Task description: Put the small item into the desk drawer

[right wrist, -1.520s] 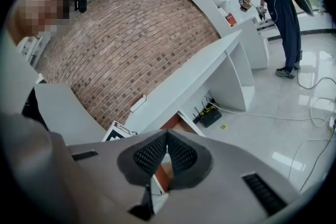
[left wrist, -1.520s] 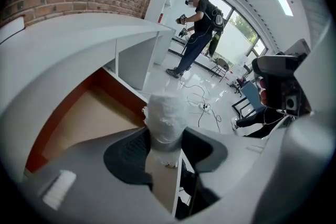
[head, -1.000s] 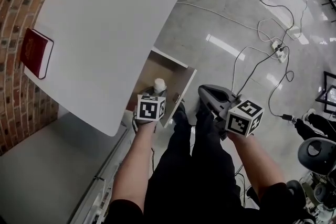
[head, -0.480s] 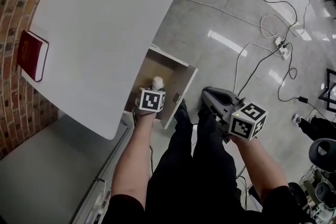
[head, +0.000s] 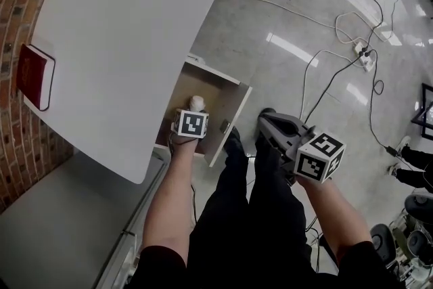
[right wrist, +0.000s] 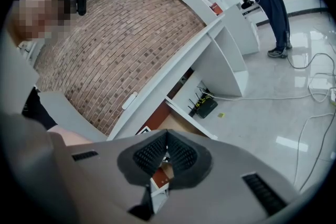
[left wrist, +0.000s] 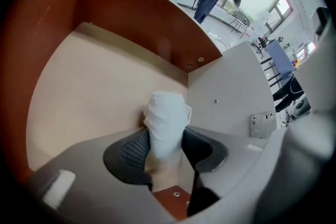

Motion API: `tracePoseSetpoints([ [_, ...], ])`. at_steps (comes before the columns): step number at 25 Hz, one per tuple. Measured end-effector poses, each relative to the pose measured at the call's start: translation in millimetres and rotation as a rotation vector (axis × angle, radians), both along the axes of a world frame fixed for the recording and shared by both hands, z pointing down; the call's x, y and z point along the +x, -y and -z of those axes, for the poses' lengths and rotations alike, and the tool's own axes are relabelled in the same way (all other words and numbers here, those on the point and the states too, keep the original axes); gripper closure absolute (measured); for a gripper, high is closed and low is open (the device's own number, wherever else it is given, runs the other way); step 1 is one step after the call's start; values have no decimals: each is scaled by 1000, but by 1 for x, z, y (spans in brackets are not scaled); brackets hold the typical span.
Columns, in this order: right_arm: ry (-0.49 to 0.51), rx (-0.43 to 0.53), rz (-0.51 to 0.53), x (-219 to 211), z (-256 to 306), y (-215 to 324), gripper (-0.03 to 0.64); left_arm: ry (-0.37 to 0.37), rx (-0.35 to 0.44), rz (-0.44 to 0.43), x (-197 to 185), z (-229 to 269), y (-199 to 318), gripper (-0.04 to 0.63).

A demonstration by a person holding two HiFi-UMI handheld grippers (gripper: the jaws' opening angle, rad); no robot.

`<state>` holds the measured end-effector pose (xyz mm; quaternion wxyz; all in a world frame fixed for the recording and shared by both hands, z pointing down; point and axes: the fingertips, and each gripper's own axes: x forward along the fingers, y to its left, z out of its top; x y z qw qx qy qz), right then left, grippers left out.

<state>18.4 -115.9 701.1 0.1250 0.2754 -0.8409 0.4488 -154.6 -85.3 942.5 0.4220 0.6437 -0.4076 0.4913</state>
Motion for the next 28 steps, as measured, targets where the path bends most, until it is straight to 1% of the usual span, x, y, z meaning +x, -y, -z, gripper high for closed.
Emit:
tracePoseSetpoints([
  [4, 1, -8, -3, 3, 2, 0, 606, 13, 5, 13, -6, 0, -1, 400],
  [6, 1, -12, -1, 4, 2, 0, 606, 1, 3, 25, -6, 0, -3, 396],
  [12, 9, -16, 0, -3, 7, -1, 606, -25, 21, 23, -6, 11, -6, 371],
  [16, 24, 4, 10, -14, 23, 1, 606, -48, 26, 25, -3, 27, -12, 347],
  [19, 29, 27, 20, -21, 40, 2, 606, -76, 30, 29, 2, 38, -20, 344],
  [23, 33, 50, 13, -22, 67, 2, 606, -94, 50, 7, 12, 55, -29, 345],
  [25, 35, 61, 9, -22, 82, 0, 606, -116, 56, 27, 17, 67, -34, 345],
  [28, 31, 74, 10, -20, 102, -3, 606, -156, 54, 94, 21, 94, -37, 345],
])
